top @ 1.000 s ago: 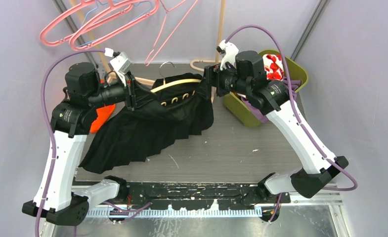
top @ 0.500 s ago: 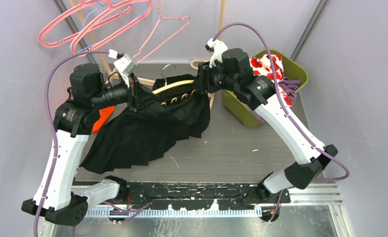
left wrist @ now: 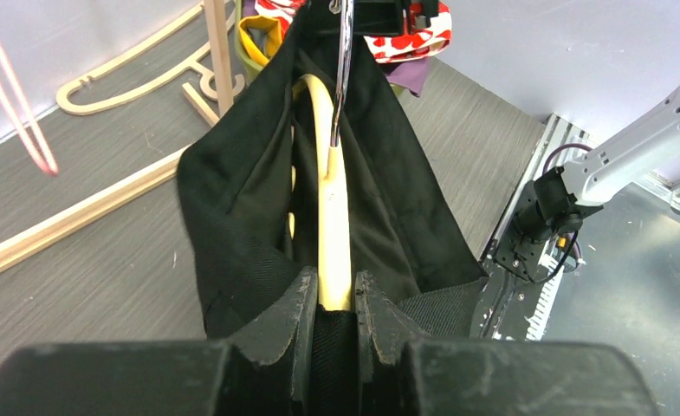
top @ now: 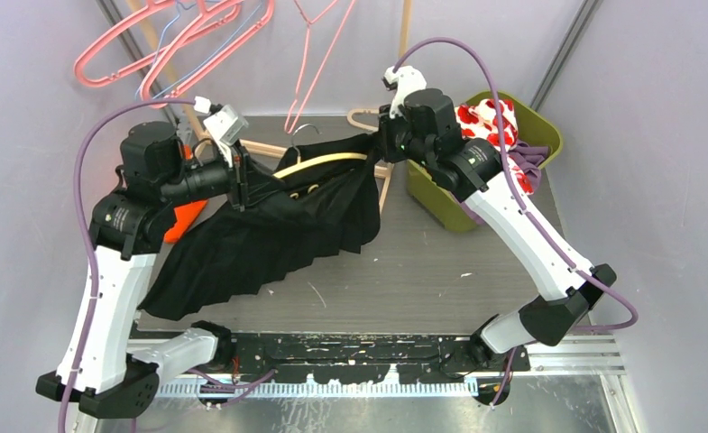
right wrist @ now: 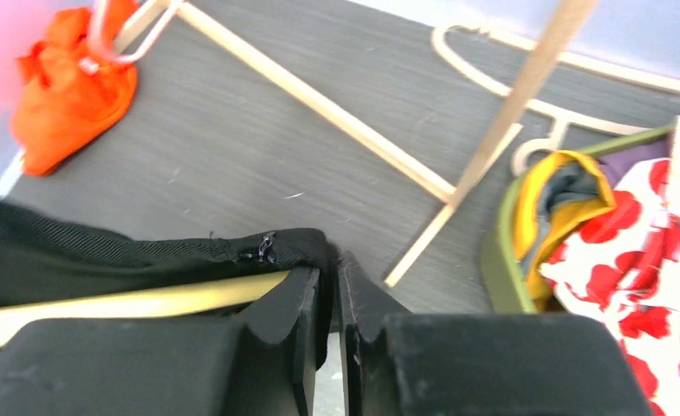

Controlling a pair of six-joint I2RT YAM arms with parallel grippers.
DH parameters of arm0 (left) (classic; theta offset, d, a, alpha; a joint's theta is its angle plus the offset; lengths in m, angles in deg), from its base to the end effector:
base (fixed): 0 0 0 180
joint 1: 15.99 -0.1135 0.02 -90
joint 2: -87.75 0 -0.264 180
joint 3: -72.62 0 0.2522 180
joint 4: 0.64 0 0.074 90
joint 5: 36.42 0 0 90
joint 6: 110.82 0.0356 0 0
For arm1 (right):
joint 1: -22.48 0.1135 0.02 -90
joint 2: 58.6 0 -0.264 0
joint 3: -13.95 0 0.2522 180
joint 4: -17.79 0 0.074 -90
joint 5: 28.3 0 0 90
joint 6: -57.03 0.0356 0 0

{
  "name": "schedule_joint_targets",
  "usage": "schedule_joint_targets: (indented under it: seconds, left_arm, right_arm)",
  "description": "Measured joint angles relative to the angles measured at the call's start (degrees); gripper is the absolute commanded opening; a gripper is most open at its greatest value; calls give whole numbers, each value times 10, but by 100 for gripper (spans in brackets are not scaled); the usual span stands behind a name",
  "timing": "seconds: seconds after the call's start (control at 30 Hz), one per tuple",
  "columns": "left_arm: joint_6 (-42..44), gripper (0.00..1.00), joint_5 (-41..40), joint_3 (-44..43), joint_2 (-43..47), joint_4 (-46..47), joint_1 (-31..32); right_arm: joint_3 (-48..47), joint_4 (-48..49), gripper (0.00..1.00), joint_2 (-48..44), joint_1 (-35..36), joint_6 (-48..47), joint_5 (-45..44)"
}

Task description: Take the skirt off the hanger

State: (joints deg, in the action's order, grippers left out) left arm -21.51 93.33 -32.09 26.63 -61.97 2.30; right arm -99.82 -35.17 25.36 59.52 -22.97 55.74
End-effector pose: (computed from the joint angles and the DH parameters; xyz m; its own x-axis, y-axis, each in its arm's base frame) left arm 0.1559 -0.0755 0.4877 -0.2992 0.0891 -0.9500 0.8160 0.5400 -0.2063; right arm 0.2510 0.1848 0.4584 -0.3998 -0.0854 -0.9126 -0.4605 0.8796 0.1195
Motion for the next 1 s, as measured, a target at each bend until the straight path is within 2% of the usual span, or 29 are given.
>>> schedule_joint_targets:
  seconds: [0.2,0.6,0.83,1.0]
  left_arm:
    - [14,0,-16,-18,33,-39,1]
    - [7,0,-59,-34,85,-45,4]
    - [-39,0,-88,21,75,92,4]
    - [-75,0,-96,5,1,203,5]
  right_arm:
    - [16,27,18,0,0,-29,-90]
    - [54,57,17,-1,18,-21,-49]
    - [77,61,15,-34,0,0,-42]
    - [93,63,14,-57,-13,18,-42]
